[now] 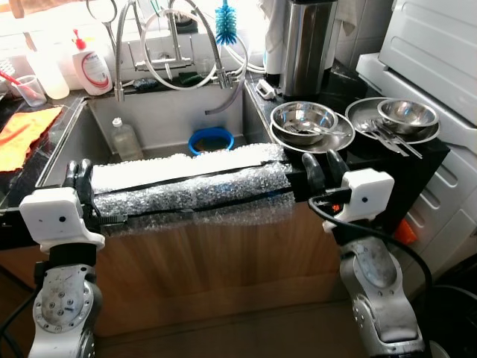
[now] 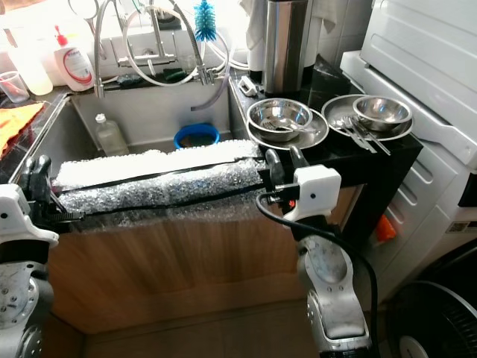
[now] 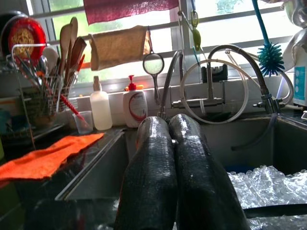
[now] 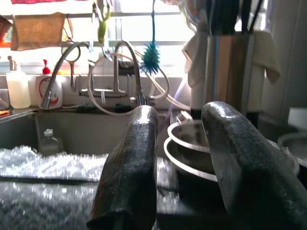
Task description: Kitchen organization
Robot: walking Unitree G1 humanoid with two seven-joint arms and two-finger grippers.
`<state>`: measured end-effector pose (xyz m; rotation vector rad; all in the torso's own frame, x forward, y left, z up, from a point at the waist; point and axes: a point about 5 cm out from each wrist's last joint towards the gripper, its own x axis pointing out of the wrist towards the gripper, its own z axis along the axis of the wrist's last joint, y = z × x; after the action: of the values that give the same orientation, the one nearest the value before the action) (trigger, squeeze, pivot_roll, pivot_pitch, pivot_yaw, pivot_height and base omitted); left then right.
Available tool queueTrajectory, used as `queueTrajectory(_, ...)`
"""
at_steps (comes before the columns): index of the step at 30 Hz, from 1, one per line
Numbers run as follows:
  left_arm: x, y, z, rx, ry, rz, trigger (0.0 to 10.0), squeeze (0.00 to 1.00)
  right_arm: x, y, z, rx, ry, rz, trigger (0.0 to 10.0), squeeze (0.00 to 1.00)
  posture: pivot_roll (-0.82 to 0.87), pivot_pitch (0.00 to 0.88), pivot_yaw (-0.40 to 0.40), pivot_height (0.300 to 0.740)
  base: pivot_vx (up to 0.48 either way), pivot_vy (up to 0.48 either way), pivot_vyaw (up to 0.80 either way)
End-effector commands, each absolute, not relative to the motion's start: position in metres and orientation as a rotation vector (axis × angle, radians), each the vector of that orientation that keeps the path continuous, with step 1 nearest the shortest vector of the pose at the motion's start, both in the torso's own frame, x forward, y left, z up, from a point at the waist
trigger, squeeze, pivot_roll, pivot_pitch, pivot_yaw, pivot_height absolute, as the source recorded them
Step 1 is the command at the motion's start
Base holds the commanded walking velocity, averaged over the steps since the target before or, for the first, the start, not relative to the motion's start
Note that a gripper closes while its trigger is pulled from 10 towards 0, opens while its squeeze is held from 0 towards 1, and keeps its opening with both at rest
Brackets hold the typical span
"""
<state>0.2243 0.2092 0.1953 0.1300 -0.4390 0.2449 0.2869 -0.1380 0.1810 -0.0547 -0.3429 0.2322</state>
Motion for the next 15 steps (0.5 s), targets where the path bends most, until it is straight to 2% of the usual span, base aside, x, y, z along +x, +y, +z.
queueTrajectory(1,0.2244,0.2095,0.1964,0.146,-0.455,0.260,10.0,0.00,0.2921,-0.1406,0.1848,-0.059,-0.341,0.232,10.0,0.00,-0.13,0.000,-0.009,0.740,0.000,0.000,0.00)
queueTrajectory(15,0.2209,0.2130,0.1992,0.185,-0.463,0.250,10.0,0.00,0.2955,-0.1369,0.1860,-0.057,-0.339,0.242,10.0,0.00,-0.12,0.000,0.004,0.740,0.000,0.000,0.00)
